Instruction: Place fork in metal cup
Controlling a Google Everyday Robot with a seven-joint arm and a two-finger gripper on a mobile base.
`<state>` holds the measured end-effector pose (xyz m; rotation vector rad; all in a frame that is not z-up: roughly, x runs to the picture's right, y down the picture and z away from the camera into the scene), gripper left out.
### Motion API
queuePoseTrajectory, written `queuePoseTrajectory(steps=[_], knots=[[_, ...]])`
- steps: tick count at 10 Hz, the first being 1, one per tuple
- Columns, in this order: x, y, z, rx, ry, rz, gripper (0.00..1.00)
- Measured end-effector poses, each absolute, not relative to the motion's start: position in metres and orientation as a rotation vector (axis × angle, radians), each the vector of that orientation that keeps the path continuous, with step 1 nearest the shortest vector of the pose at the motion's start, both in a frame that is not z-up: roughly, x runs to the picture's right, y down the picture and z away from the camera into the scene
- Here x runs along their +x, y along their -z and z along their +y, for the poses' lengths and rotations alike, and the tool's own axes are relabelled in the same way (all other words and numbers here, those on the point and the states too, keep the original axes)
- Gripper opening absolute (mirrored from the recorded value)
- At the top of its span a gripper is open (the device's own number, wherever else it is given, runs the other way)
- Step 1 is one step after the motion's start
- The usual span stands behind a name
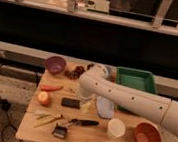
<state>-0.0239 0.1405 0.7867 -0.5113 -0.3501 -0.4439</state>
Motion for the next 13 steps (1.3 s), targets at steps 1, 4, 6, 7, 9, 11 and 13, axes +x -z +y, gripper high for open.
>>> queuePoseTrajectory(steps=[1, 4, 6, 7, 9, 11, 13], knots=[[-0.027, -0.796, 0.134, -0.509, 0.430, -0.332, 0.80], [-0.032, -0.806, 0.129, -0.505, 0.299, -0.189, 0.80], [-0.035, -0.811, 0.128, -0.508, 0.242, -0.129, 0.80], [-0.034, -0.812, 0.128, -0.515, 0.234, -0.113, 0.80], [-0.042, -0.818, 0.124, -0.557, 0.217, -0.113, 0.80], [-0.041, -0.825, 0.122, -0.622, 0.202, -0.141, 0.80], [-0.042, -0.835, 0.118, -0.679, 0.190, -0.195, 0.80]])
